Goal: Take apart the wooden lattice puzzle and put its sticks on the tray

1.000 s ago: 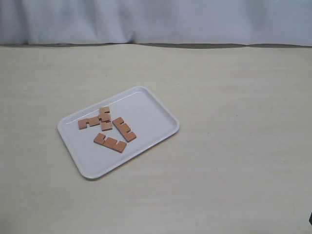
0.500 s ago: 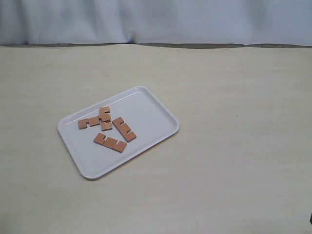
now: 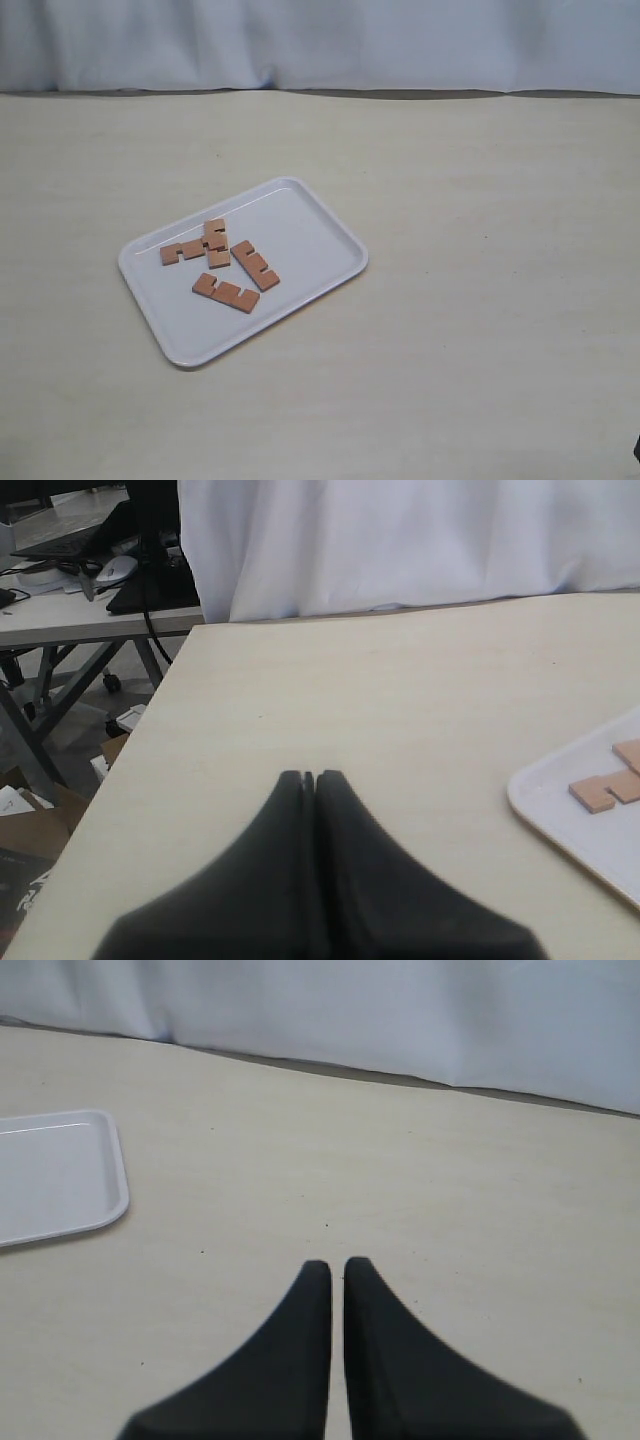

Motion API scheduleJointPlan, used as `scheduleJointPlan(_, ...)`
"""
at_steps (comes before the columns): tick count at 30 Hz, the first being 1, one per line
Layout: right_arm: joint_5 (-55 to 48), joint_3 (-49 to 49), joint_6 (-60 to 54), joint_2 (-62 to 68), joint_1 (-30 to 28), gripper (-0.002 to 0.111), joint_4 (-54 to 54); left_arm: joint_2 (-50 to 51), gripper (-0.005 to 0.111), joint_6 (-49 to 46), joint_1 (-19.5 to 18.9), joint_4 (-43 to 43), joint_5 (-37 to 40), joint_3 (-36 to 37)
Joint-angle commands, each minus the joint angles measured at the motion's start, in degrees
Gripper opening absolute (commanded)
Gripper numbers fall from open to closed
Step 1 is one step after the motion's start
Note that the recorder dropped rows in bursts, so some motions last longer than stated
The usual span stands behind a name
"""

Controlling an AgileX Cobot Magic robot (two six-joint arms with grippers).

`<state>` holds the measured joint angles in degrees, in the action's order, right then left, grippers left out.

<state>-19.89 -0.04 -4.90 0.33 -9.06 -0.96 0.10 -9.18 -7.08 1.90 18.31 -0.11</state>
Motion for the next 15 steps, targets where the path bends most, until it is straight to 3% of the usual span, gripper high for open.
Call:
scheduleJointPlan(1,0.09,0.04,0.21,-0.33,-0.13,0.004,0.26,-0.10,0.000,0.04,0.04,0.19,-0.66,0.11)
scheduleJointPlan(15,0.09,0.04,2.49,-0.33,-0.13,0.004,0.29,-0.10,0.000,0.04,0.04,0.19,-0.66,0.11)
